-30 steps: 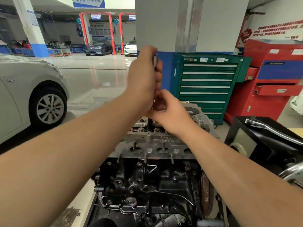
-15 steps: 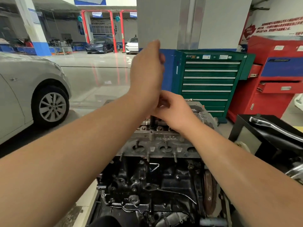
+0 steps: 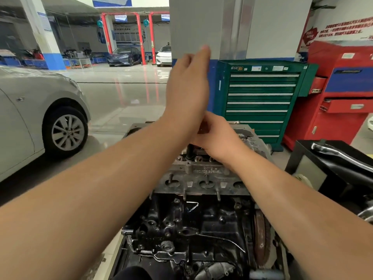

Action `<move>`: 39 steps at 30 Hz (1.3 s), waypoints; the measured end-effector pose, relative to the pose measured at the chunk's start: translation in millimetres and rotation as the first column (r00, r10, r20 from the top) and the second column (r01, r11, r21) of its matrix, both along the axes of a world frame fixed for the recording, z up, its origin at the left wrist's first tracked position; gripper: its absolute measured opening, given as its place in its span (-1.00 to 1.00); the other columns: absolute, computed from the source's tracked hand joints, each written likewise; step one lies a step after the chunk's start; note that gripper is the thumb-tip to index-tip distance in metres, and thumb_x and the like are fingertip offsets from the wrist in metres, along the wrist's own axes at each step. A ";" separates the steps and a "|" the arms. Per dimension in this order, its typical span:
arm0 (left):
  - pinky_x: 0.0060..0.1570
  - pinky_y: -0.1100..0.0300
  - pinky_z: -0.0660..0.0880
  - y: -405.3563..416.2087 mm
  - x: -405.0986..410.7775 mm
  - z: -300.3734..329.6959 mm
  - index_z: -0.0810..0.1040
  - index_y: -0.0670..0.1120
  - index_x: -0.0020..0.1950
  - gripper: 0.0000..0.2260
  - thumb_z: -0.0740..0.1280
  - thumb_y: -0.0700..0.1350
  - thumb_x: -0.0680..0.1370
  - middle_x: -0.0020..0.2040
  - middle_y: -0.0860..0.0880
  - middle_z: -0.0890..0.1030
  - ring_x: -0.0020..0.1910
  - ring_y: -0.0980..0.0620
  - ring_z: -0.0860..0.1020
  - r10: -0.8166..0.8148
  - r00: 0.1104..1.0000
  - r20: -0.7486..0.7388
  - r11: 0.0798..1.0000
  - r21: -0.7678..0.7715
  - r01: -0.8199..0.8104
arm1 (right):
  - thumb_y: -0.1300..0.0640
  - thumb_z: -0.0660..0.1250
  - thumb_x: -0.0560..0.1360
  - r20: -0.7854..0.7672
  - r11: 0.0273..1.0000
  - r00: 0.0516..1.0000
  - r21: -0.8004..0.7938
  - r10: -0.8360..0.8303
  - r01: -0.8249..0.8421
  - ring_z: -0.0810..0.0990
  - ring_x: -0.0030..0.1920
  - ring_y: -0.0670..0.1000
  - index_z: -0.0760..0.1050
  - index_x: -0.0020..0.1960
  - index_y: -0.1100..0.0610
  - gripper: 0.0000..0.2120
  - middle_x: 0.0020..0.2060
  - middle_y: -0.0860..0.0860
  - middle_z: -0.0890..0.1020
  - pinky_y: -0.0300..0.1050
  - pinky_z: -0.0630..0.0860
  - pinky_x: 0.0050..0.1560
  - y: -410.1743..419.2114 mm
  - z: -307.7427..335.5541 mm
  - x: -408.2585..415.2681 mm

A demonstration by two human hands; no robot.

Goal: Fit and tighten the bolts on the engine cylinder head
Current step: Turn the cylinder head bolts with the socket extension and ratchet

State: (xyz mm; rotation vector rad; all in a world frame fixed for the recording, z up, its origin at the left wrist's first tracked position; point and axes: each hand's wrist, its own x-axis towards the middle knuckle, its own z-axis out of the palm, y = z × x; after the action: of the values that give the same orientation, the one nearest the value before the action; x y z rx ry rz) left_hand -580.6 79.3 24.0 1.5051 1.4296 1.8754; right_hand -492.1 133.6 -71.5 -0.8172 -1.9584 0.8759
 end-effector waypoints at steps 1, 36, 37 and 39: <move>-0.32 0.06 0.38 3.4 -7.0 2.8 0.36 0.04 -0.33 -0.67 0.26 -0.07 0.65 -0.37 -0.02 0.40 -0.39 -0.05 0.34 -0.064 0.998 -0.017 0.997 -0.031 0.064 | -0.18 0.50 0.35 -0.033 0.995 0.996 -0.042 0.085 -0.086 0.71 -0.05 -0.03 0.62 0.02 -0.03 -0.66 -0.09 -0.08 0.74 0.06 0.65 0.06 -0.8 -1.5 1.8; 0.25 -0.19 0.59 16.4 -72.4 -51.0 0.54 -0.07 0.38 -0.73 0.35 -0.10 0.67 0.24 -0.12 0.69 0.19 -0.13 0.69 -0.645 0.764 0.006 0.759 -0.110 0.641 | 0.21 0.24 0.68 -0.299 0.978 0.933 0.006 0.199 -0.207 0.71 0.11 -0.04 0.51 0.30 0.00 -0.75 0.19 0.03 0.69 -0.07 0.64 0.13 -20.3 109.1 11.2; 0.25 -0.17 0.59 15.6 -71.9 -62.4 0.55 0.00 0.37 -0.70 0.40 -0.05 0.64 0.25 -0.05 0.69 0.20 -0.07 0.68 -0.597 0.799 -0.065 0.796 -0.168 0.581 | 0.31 0.21 0.67 -0.169 0.977 0.962 0.050 0.213 -0.207 0.70 0.12 -0.05 0.53 0.31 0.05 -0.70 0.16 0.04 0.71 -0.07 0.63 0.20 -22.7 126.0 9.1; 0.24 -0.07 0.59 10.5 -72.3 -83.0 0.59 0.16 0.28 -0.66 0.53 0.05 0.54 0.22 0.11 0.69 0.18 0.07 0.68 -0.498 0.848 -0.182 0.860 -0.230 0.456 | 0.44 0.18 0.63 0.154 0.966 0.976 0.185 0.151 -0.179 0.70 0.12 -0.10 0.57 0.32 0.16 -0.63 0.13 0.02 0.72 -0.20 0.60 0.20 -25.4 145.4 6.7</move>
State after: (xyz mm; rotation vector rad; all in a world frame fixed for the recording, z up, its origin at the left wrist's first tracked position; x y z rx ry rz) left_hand -652.9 89.8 -59.0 1.8321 1.1296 1.2691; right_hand -485.4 108.2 73.9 -0.6195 -2.2208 0.7201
